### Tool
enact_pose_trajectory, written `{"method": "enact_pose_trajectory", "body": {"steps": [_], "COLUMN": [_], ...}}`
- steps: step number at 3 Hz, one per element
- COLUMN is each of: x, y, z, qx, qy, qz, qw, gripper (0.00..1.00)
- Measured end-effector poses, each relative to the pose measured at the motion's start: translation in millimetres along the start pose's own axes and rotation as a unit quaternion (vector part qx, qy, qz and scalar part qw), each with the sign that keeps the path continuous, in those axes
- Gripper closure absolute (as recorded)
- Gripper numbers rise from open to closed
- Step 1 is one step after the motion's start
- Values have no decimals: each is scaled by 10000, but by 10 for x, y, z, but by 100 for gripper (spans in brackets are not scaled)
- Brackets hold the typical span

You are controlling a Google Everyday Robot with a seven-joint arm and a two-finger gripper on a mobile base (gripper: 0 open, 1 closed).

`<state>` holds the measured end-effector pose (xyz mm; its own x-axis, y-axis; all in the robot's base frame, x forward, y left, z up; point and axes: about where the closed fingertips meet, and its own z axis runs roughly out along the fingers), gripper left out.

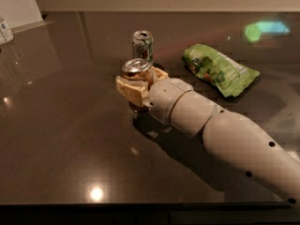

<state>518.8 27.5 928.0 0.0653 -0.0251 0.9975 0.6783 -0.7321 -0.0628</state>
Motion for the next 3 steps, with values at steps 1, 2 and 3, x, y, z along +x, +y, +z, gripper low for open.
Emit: {"method": "enact_pose_trajectory", "body": {"steps": [1, 2, 3], "x": [-62, -108, -143], "y": [20, 48, 77], "z": [6, 12, 5], "qx": [1, -4, -26], "qy": [100, 191, 258], "qz": [-51, -105, -122], "qw": [9999, 9998, 9996], "gripper": [100, 82, 57]}}
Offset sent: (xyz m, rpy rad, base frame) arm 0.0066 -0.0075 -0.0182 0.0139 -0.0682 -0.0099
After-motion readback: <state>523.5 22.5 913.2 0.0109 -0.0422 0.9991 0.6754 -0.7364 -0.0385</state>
